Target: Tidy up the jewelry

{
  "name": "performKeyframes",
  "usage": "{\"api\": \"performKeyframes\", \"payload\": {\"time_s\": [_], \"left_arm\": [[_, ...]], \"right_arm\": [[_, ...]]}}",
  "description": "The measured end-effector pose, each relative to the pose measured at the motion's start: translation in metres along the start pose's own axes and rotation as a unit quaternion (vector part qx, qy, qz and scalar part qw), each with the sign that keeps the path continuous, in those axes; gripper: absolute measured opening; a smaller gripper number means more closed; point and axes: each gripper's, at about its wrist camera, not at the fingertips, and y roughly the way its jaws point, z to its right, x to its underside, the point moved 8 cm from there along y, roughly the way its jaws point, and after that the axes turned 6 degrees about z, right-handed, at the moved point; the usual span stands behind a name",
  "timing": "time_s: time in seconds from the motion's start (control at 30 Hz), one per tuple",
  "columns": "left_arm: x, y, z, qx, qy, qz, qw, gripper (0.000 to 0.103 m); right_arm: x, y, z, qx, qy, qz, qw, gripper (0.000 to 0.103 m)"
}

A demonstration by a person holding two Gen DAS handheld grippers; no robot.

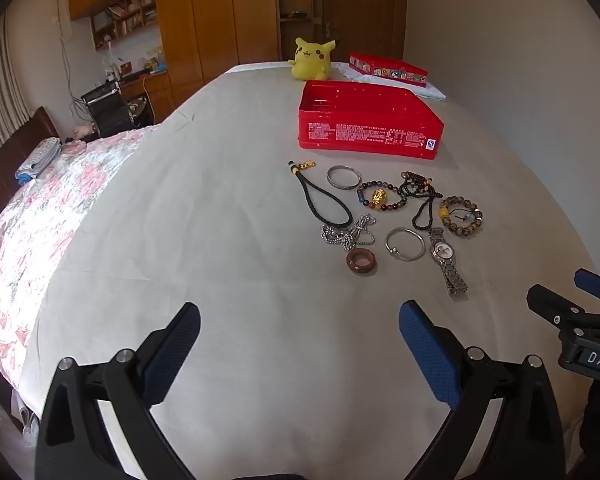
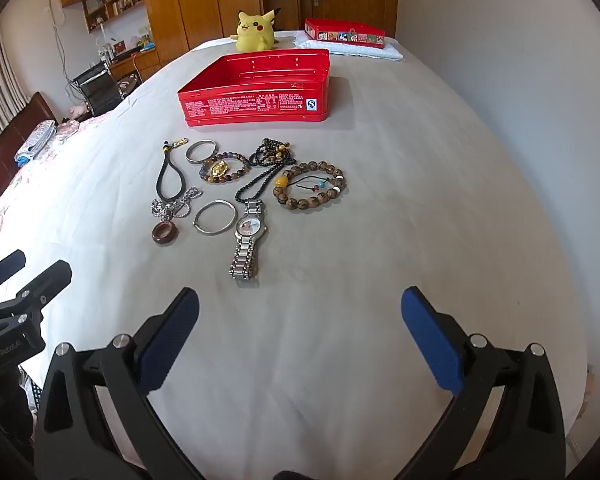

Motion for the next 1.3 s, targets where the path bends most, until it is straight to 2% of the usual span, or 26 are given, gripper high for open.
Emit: {"api": "performKeyframes", "payload": {"time_s": [1.3], "left_arm": [[0.0044,0.0072,-0.0027,-0.003,0.0,-0.001,1.0,0.099]], "right_arm": [[-0.0004,0.0043,0.0022,0.001,0.005,-0.001,1.0,0.1]]}}
